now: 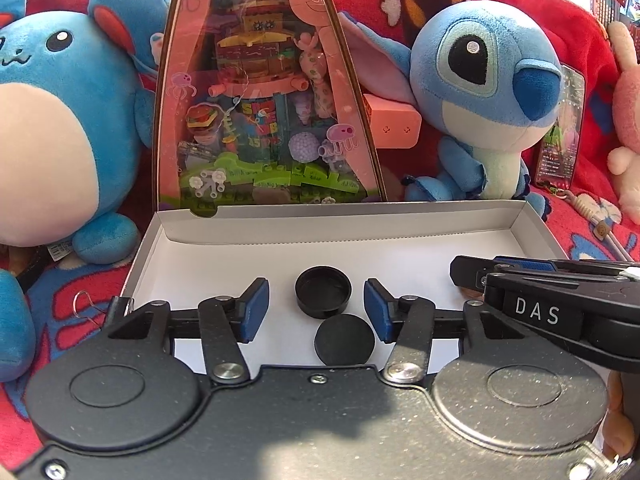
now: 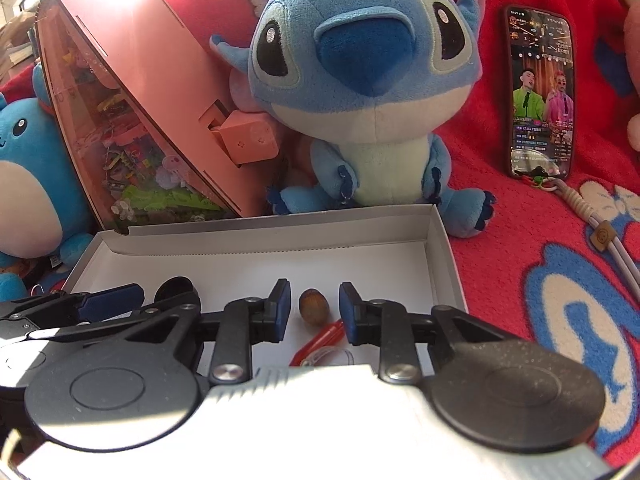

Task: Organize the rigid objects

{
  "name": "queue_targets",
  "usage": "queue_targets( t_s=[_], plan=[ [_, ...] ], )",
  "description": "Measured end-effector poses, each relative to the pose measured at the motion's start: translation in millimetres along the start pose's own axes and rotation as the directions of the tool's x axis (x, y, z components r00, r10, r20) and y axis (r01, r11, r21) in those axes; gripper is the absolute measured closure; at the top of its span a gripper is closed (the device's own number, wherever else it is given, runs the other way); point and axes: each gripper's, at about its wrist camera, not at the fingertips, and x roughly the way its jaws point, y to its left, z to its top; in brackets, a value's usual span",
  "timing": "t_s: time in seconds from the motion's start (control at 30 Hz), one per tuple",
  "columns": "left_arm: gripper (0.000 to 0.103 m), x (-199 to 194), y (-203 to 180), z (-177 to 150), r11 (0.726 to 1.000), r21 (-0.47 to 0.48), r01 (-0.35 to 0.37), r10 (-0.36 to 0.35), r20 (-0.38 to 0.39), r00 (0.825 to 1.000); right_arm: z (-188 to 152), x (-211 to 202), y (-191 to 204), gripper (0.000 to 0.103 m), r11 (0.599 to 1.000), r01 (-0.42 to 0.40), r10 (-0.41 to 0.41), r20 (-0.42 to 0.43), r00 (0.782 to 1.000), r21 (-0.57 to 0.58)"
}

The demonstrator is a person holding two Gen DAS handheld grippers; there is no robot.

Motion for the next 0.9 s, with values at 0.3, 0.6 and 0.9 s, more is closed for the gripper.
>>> queue_targets(
  t_s=[0.3, 0.6, 0.9],
  plan=[
    [0.030, -17, 12, -2, 0.999, -0.014, -0.029, 0.029, 0.021, 0.999, -4, -13, -3, 0.030, 1.000, 0.019, -0.019, 0.029, 0.999, 0.009],
    [0.018, -29, 22, -10, 1.000, -0.015, -0.025, 0.025, 0.034, 0.999, -9, -28, -6, 0.014, 0.999, 0.030, -0.029, 0.061, 0.998, -0.016],
    [0.017, -41, 23, -17, 1.000, -0.002, -0.031, 0.031, 0.046, 0.998, -14, -38, -1, 0.009, 0.999, 0.033, -0.030, 0.078, 0.996, -0.032]
  ],
)
